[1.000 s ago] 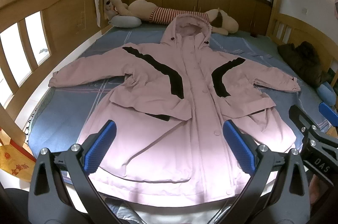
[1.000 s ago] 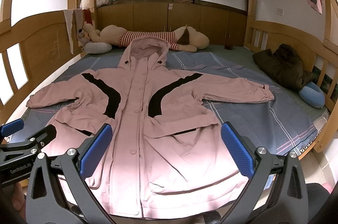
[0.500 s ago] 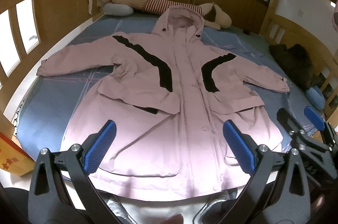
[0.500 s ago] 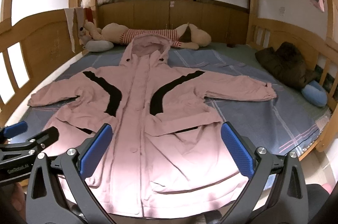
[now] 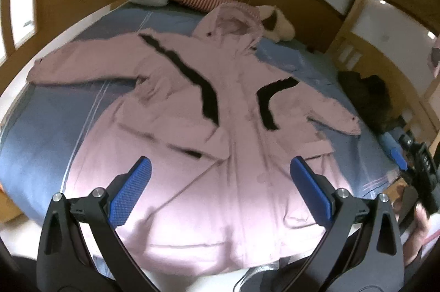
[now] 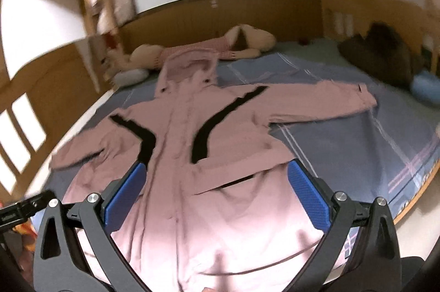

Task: Fold large clothes
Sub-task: 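Move the right gripper down to the cuff of the nearest jacket sleeve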

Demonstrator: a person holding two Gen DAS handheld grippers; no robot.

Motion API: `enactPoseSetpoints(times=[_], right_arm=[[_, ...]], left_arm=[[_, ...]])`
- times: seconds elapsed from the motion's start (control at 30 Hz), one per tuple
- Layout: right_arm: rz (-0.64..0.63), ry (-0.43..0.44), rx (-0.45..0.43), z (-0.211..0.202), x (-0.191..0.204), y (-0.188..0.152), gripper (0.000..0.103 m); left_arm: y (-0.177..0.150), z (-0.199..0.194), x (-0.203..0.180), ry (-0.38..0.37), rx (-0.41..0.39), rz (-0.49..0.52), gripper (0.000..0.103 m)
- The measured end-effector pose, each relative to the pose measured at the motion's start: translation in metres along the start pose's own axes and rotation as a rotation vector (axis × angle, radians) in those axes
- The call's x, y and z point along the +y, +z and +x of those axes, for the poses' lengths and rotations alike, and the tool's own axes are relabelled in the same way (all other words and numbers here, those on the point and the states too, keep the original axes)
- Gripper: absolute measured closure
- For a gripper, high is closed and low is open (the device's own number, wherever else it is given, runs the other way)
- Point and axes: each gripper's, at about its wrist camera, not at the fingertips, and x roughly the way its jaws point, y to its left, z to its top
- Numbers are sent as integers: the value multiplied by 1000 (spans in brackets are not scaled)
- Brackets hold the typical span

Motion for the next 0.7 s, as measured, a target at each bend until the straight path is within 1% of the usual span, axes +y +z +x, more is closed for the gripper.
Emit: enactPoseSetpoints(times=[0.07,0.13,0.17,0.23,0.27,0.3,0.33,0.37,0.4,0.47,0.5,0.53,0.57,0.63,0.67,0.7], right_arm=[[66,14,-17,-7,-16,15,1],[99,41,-71,-17,-38,35,1],[111,38,-82,-18,-43,44,1],[188,47,-86,-19,-73,68,1],[228,59,-80,-16,-83,76,1],[314,93,-68,-13,-104,90,1],[376,128,-60,-9,-117,100,1],[427,164,-53,-4,-131,110,1],[477,191,-35,3,-148,123,1],[531,186,-37,15,-175,144,1],[555,177,-50,18,-184,149,1],[586,171,-61,23,-197,154,1],[625,171,-72,30,-211,157,1],[690,181,-92,45,-233,155,1],[718,178,-95,53,-240,151,1],[774,164,-110,61,-254,140,1]], left_arm=[[18,-1,-3,21,-19,16,2],[37,3,-3,26,-22,15,2],[51,7,-6,23,-15,18,2],[70,11,-11,20,-15,47,2],[76,13,-12,32,-27,62,2],[85,15,-15,52,-61,87,2],[91,16,-18,61,-97,109,2],[94,17,-17,62,-114,118,2],[96,20,-16,58,-137,131,2],[94,26,-11,28,-167,126,2],[89,31,-5,-16,-188,118,2],[83,36,1,-44,-197,117,2],[78,43,5,-44,-196,119,2],[72,63,13,46,-136,107,2],[74,71,15,68,-99,94,2],[77,79,15,47,-66,88,2]])
